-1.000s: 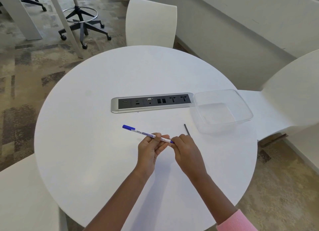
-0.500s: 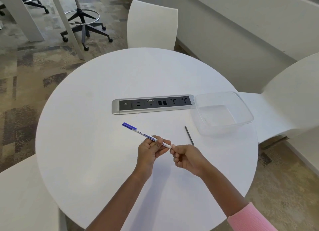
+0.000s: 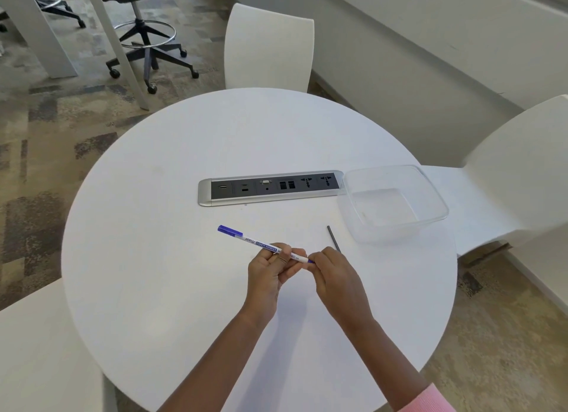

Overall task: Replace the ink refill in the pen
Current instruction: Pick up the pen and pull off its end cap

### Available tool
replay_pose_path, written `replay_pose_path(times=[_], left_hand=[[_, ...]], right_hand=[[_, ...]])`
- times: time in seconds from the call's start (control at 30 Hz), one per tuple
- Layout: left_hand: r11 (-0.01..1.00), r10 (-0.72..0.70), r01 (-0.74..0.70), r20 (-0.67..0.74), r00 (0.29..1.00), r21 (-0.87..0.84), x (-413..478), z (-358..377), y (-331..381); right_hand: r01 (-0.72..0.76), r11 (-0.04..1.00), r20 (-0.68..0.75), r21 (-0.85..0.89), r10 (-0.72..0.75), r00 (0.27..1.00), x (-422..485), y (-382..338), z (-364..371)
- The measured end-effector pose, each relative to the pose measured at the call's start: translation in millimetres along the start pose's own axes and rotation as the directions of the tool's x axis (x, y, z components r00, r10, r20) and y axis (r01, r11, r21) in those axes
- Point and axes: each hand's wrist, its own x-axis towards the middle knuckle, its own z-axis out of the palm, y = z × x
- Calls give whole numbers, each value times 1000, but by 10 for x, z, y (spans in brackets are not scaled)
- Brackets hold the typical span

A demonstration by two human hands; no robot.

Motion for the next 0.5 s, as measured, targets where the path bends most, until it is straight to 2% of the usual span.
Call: replay_pose_path(times=[0.07,0.17,0.3,0.4,0.43,0.5], left_hand=[[1000,3,-4,23,1000,6,-5,2,-3],[999,16,-19,78,997,42,-6,-14,15],[995,23,-34,114,993,92,-11,-45,42],[992,32,-48,139,990,113,-11,-68,54],[992,34,-52,150,988,117,-11,-75,59],[990,38,-61,176,984,129,-10,-88,65]], right_hand=[[-27,998,14,58,27,1000,10,13,-1],[-167,962,93,217,150,984,3,14,7],[-384,833,232,399,314,921,5,-15,-14],[-572,620,410,538,400,820,66,-47,-68],[-644,503,491,577,416,765,86,-42,-86],[-786,196,682,587,404,610,113,-27,-127]])
